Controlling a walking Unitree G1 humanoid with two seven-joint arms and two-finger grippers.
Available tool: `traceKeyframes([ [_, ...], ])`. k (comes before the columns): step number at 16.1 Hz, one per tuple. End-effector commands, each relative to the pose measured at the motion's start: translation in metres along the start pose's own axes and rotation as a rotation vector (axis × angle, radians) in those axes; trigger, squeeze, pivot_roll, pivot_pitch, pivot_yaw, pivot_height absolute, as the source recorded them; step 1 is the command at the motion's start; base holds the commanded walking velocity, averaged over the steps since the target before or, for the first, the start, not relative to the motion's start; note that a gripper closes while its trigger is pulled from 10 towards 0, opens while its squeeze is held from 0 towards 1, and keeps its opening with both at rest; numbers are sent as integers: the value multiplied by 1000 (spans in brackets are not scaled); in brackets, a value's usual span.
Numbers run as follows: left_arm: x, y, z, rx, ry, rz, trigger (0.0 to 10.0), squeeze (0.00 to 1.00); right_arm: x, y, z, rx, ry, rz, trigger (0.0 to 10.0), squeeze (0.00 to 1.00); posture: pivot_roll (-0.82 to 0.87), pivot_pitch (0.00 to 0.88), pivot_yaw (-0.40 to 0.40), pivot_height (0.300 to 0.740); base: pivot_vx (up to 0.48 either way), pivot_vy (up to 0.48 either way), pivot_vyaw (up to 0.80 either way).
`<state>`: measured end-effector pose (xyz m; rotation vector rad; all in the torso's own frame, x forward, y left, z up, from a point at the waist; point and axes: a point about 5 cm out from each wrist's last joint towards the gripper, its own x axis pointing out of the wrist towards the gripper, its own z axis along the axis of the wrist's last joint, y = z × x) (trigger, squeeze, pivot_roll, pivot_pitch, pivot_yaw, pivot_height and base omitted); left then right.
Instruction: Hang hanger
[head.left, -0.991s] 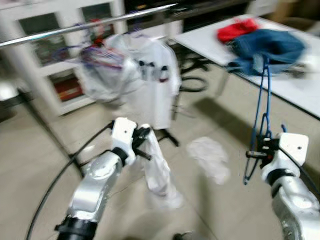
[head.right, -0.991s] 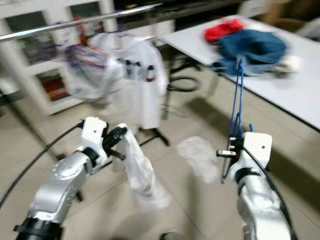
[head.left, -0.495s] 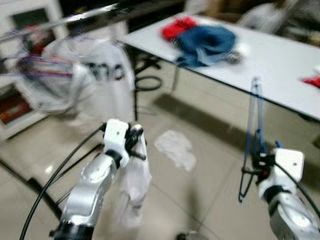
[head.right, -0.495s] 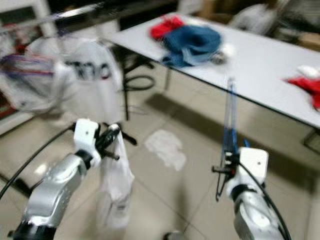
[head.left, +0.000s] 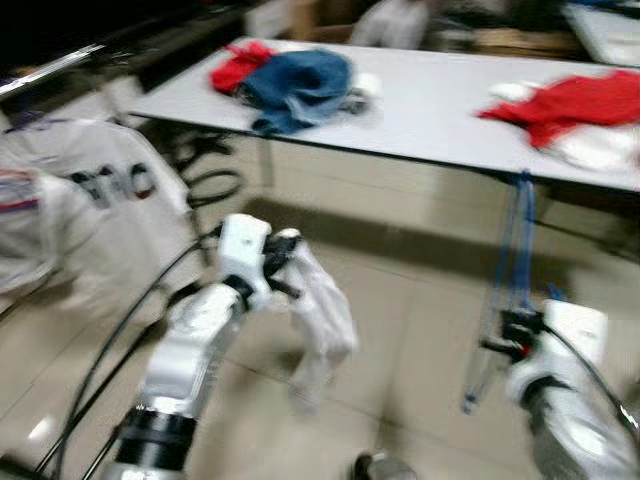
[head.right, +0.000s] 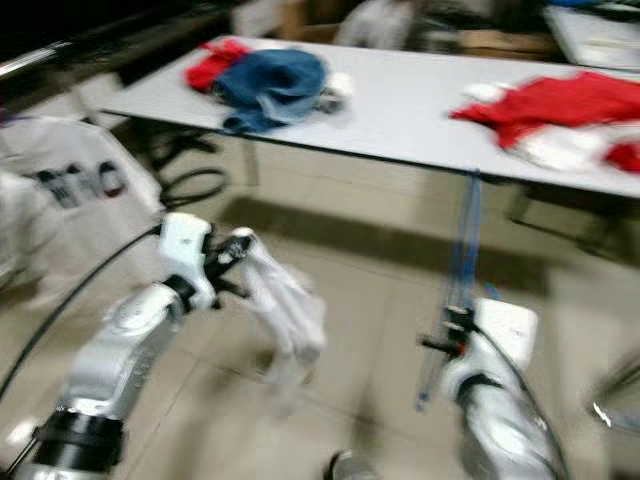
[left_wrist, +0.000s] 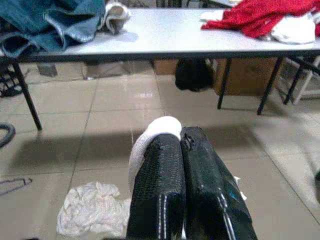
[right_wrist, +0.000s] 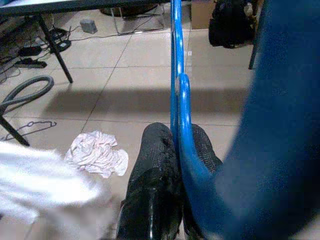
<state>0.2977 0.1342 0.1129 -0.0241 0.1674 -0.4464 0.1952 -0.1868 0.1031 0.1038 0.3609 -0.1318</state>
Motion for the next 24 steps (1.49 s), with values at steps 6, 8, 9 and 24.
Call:
traceKeyframes([
  [6,-7,3,6,-27,-58,82,10000,0,29,16,13,-60,-6,143,10000,0,-33,0,-34,740,0,0,-775],
  [8,-10,7,7,-20,-54,106,10000,0,34,23,16,-104,-20,214,10000,0,-19,0,-48,740,259,0,0],
  [9,-11,10,9,-13,-54,110,10000,0,36,25,19,-124,-34,247,10000,0,-14,0,-47,740,292,0,0],
  [24,13,18,46,9,-140,47,10000,0,32,15,45,-271,-163,320,10000,0,-60,0,24,740,358,0,-139],
])
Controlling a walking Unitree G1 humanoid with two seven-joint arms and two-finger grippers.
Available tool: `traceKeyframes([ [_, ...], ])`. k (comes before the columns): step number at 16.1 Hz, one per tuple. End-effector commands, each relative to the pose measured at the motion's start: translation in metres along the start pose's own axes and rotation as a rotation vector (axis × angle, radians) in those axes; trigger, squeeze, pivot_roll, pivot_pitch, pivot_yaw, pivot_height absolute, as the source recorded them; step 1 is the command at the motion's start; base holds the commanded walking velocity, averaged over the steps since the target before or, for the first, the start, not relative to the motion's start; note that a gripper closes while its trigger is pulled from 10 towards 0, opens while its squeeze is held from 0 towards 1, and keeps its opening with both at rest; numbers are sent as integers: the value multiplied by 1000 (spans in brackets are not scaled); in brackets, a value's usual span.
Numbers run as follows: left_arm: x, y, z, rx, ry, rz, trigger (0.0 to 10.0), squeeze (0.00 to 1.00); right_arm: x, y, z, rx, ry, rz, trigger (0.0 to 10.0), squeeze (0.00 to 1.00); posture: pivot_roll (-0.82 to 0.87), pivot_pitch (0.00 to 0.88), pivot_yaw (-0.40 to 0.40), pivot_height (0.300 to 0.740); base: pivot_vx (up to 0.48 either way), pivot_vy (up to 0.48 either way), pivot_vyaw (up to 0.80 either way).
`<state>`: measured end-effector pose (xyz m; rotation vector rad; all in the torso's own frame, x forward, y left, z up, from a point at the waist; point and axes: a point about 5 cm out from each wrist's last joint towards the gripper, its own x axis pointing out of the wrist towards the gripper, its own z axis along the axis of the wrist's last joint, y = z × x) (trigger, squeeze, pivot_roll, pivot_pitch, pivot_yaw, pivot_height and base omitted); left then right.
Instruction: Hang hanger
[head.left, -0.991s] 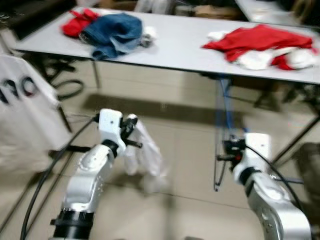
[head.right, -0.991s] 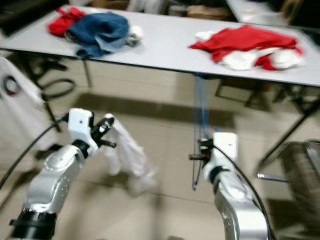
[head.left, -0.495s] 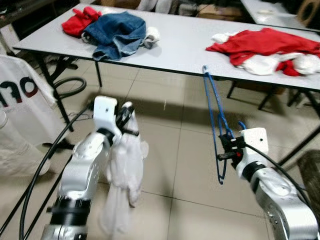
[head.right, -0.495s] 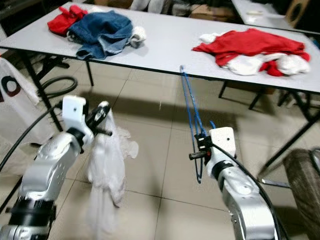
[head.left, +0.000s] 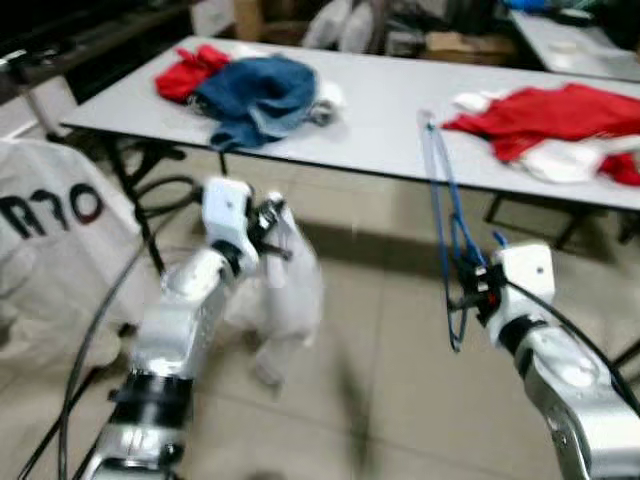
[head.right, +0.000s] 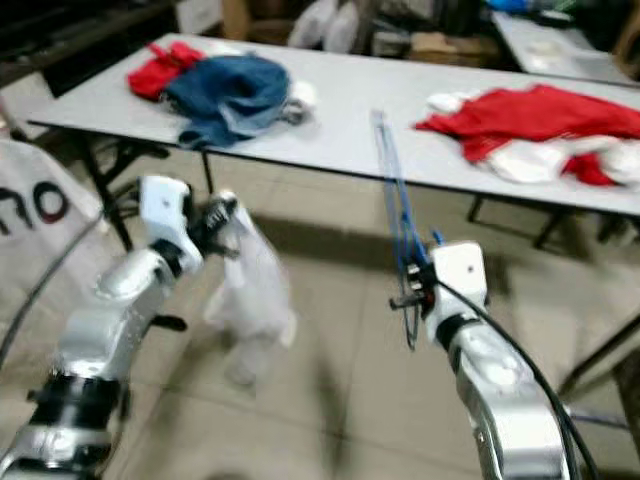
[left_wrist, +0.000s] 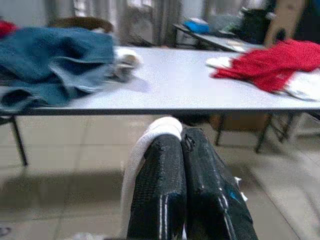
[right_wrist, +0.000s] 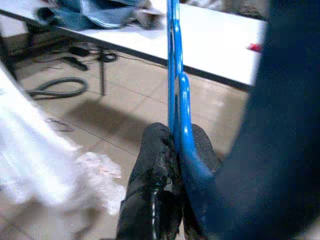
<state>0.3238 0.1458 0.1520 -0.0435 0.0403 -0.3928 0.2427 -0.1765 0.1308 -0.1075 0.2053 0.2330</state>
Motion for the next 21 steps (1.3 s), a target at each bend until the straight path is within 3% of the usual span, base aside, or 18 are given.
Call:
traceKeyframes([
  [1,2,-1,2,2,-13,-5,10000,0,-2,-5,4,-19,-13,-9,10000,0,-63,0,25,740,382,0,0],
  [11,7,2,8,-13,-43,2,10000,0,-1,-6,14,-73,-47,37,10000,0,-63,0,22,740,378,0,0],
  [13,13,2,16,-7,-67,-13,10000,0,-6,-2,23,-104,-68,161,10000,0,-62,0,21,740,375,0,0],
  [15,21,3,29,15,-99,-30,10000,0,-16,-7,33,-161,-64,279,10000,0,-62,0,21,740,375,0,0],
  [18,39,7,58,41,-160,-53,10000,0,-34,-30,44,-292,10,369,10000,0,-50,0,16,740,379,0,0],
  [21,58,12,105,72,-260,-93,10000,0,-66,-46,50,-386,157,539,10000,0,-53,0,11,740,376,0,0],
])
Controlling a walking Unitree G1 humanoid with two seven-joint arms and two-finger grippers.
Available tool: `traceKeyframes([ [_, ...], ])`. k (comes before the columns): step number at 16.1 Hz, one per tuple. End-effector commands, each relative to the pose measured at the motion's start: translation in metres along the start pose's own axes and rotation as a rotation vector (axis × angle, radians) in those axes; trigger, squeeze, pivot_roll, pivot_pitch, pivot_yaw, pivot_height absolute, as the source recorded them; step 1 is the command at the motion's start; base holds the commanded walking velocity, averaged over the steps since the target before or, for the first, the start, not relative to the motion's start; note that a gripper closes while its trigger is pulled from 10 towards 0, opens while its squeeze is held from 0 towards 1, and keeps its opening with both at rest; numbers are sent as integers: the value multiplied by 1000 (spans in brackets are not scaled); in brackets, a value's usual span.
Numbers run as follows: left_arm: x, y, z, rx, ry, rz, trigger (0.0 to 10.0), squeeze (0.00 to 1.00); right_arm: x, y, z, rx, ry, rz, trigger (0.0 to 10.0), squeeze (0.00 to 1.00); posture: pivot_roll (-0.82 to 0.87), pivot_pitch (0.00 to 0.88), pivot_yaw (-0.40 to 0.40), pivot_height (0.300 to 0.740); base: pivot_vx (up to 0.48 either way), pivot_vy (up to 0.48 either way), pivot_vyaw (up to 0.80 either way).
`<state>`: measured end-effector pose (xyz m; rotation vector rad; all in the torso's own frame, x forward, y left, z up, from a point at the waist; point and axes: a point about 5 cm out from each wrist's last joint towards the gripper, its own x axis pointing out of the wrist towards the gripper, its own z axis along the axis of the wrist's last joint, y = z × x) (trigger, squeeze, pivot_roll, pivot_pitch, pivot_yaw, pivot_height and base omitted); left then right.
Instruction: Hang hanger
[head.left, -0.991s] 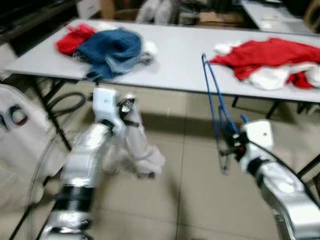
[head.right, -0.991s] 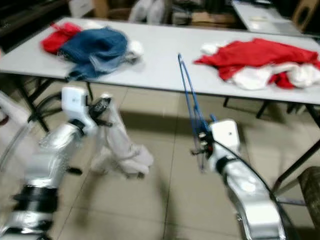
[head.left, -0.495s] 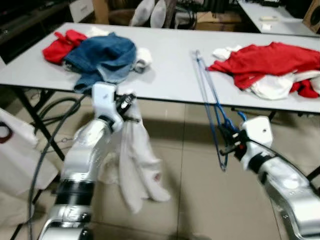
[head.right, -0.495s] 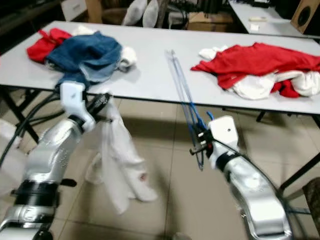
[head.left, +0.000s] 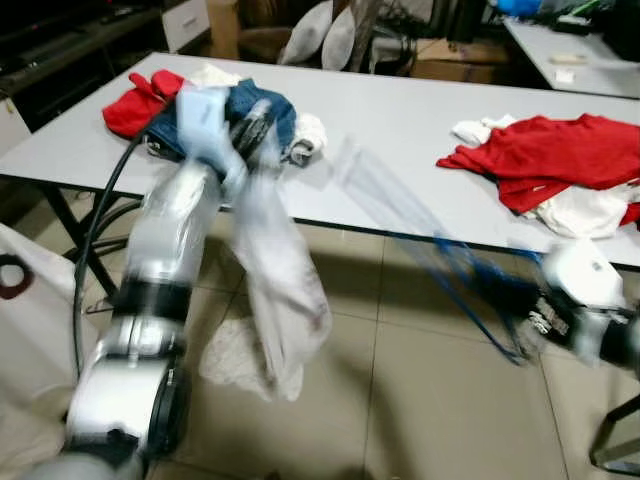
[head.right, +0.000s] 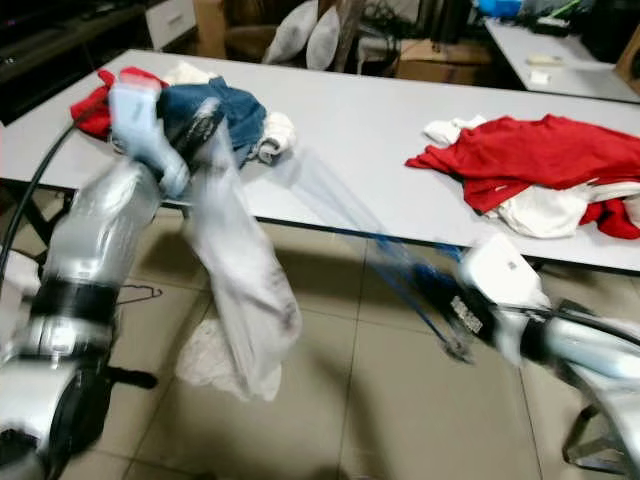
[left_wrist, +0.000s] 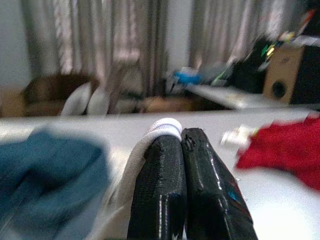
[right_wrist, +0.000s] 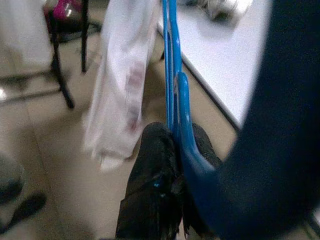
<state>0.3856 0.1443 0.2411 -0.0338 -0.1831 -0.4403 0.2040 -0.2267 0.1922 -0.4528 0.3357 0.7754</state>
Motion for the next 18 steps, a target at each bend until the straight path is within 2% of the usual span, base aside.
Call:
traceKeyframes([
  [1,9,-5,17,25,-58,-47,10000,0,-8,1,2,-13,16,42,10000,0,-53,0,11,740,375,0,0],
  [3,18,-6,33,25,-101,-76,10000,0,-10,3,6,-17,25,99,10000,0,-56,0,14,740,375,0,0],
  [5,29,-20,68,-29,-199,-163,10000,0,2,10,14,-33,7,216,10000,0,-51,0,10,740,373,0,0],
  [6,31,-25,76,-44,-224,-195,10000,0,8,10,16,-45,1,232,10000,0,-49,0,10,740,371,0,0],
  [8,32,-36,93,-65,-275,-278,10000,0,23,10,21,-62,-19,276,10000,0,-46,0,7,740,368,0,0],
  [10,29,-46,118,-94,-345,-358,10000,0,43,12,21,-109,8,367,10000,0,-34,0,-3,740,364,0,0],
  [11,24,-50,130,-109,-382,-397,10000,0,54,6,22,-118,23,374,10000,0,-34,0,-3,740,368,0,0],
  [12,22,-51,135,-124,-396,-416,10000,0,58,3,22,-126,31,370,10000,0,-28,0,-9,740,368,0,0],
  [13,12,-57,153,-152,-443,-479,10000,0,76,-23,28,-190,30,237,10000,0,-25,0,-15,740,364,0,0],
  [15,4,-60,168,-188,-486,-525,10000,0,93,-64,52,-220,-46,-38,10000,0,-25,0,-15,740,366,0,0],
  [16,1,-60,175,-206,-508,-539,10000,0,94,-85,67,-275,-65,-167,10000,0,-25,0,-15,740,368,0,0],
  [17,-1,-59,179,-217,-521,-545,10000,0,93,-98,78,-288,-95,-247,10000,0,-13,0,-29,740,364,0,0],
  [18,-5,-58,187,-212,-543,-547,10000,0,85,-123,104,-353,-151,-423,10000,0,-11,0,-31,740,368,0,0],
])
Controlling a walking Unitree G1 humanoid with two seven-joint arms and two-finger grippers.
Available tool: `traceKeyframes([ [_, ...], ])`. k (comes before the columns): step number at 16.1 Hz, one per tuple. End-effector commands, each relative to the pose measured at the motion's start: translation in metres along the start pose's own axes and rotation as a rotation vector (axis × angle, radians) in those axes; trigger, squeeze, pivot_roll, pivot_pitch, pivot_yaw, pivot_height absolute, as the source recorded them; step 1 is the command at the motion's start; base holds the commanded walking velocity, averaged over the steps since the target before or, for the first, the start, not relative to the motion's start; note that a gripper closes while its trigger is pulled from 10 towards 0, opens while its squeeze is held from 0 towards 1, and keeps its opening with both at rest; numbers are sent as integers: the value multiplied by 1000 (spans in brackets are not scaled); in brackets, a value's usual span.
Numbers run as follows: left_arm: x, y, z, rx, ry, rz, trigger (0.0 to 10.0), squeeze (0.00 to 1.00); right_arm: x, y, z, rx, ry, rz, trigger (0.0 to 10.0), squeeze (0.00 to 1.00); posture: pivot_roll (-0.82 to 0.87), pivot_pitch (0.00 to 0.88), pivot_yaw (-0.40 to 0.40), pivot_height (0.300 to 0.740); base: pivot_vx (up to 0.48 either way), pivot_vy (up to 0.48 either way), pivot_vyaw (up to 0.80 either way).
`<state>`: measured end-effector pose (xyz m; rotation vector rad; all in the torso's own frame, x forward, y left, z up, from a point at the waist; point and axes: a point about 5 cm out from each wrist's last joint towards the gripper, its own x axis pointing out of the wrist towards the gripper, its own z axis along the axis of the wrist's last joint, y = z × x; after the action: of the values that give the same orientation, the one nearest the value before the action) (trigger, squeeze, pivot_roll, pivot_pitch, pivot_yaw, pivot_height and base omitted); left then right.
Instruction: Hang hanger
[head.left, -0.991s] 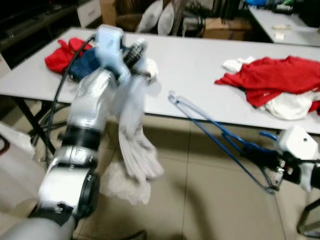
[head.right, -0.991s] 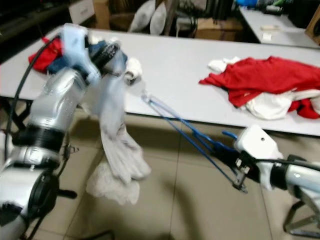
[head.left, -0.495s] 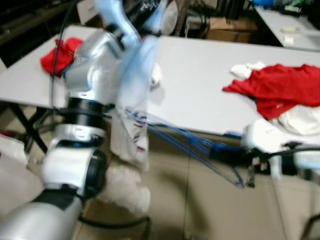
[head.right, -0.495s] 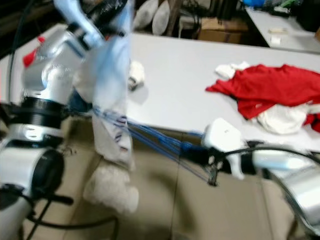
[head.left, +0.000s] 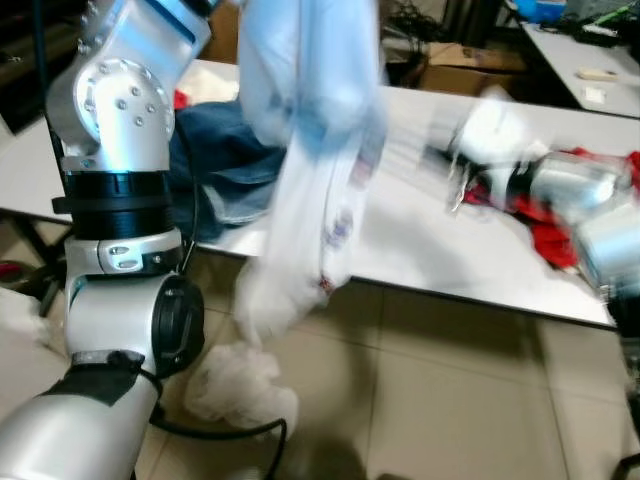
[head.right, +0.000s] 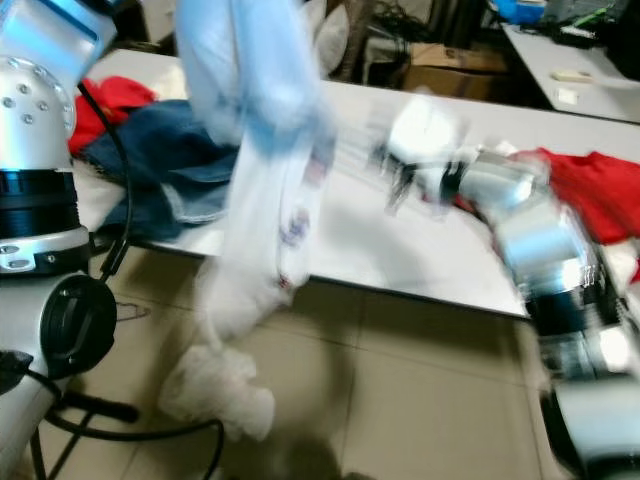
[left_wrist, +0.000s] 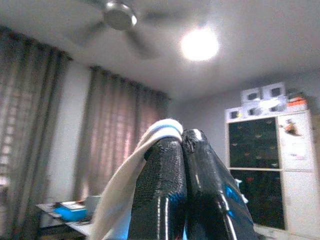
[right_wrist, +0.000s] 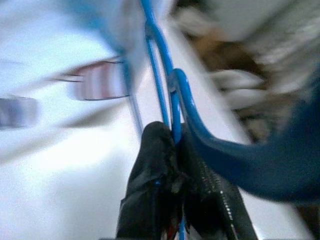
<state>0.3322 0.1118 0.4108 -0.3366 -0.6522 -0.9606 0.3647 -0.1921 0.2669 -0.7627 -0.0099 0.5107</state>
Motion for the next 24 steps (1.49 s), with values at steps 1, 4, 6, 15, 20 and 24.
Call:
traceKeyframes([
  [1,7,-7,17,26,-49,-31,10000,0,-8,-40,17,-102,-41,-215,10000,0,-11,0,-31,740,364,0,0],
  [4,2,0,38,22,-112,13,10000,0,-18,-88,48,-238,-140,-480,10000,0,-16,0,-37,740,366,0,0],
  [6,-4,11,41,29,-105,72,10000,0,-18,-101,63,-255,-252,-541,10000,0,-19,0,-37,740,368,0,0],
  [15,-124,36,-146,210,823,424,10000,0,-25,51,-44,-136,-53,499,10000,0,-15,0,-18,740,235,0,0],
  [20,-147,11,-149,165,1002,167,10000,0,-72,48,-50,-134,59,602,10000,0,-16,0,-5,740,0,0,0],
  [24,-162,17,-134,125,1063,140,10000,1000,-109,50,-51,-69,168,693,10000,0,-18,0,-4,740,0,0,0],
])
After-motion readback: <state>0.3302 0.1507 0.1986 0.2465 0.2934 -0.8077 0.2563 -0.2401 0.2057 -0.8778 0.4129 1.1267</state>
